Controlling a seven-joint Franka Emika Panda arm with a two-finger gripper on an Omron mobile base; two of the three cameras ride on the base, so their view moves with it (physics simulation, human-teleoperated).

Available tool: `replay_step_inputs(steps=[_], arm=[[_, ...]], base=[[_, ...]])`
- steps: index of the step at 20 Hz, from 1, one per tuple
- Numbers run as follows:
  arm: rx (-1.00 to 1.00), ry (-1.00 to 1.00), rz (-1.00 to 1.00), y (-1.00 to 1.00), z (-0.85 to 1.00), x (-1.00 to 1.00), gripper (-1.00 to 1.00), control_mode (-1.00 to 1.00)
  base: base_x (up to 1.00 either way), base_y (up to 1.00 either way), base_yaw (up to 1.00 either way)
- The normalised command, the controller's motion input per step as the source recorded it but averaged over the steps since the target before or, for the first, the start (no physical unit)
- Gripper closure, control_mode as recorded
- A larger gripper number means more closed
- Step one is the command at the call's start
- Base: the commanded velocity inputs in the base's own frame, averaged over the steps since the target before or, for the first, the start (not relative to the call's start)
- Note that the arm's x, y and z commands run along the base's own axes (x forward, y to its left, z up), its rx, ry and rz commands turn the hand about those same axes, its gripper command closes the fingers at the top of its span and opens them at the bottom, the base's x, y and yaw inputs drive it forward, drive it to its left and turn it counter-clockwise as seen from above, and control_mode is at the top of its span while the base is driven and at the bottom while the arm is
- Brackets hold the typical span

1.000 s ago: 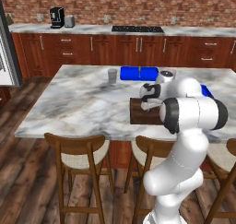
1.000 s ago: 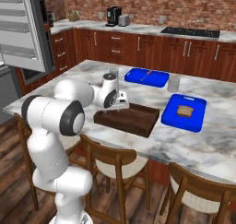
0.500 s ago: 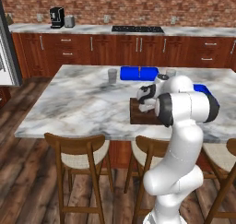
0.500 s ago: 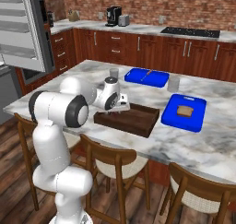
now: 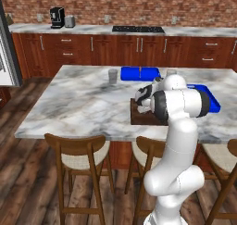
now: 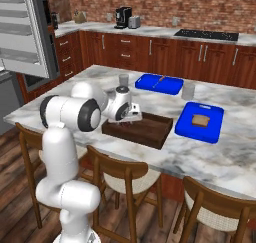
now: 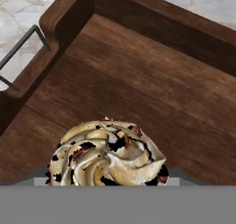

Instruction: Take the cupcake and donut from the fridge and place them on the empty tray on the dining counter.

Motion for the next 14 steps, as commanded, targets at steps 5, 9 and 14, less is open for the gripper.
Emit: replay_step_inputs(steps=[5, 9, 14], arm=[[0.00, 0.00, 0.00, -0.07, -0.19, 0.39, 1.00, -1.00], [0.00, 0.00, 0.00, -0.02, -0.20, 0.20, -1.00, -1.00], [0.00, 0.00, 0.00, -0.03, 0.00, -0.11, -1.00, -1.00]], base=[[0.00, 0.00, 0.00], [0.00, 0.00, 0.00], [0.00, 0.00, 0.00]])
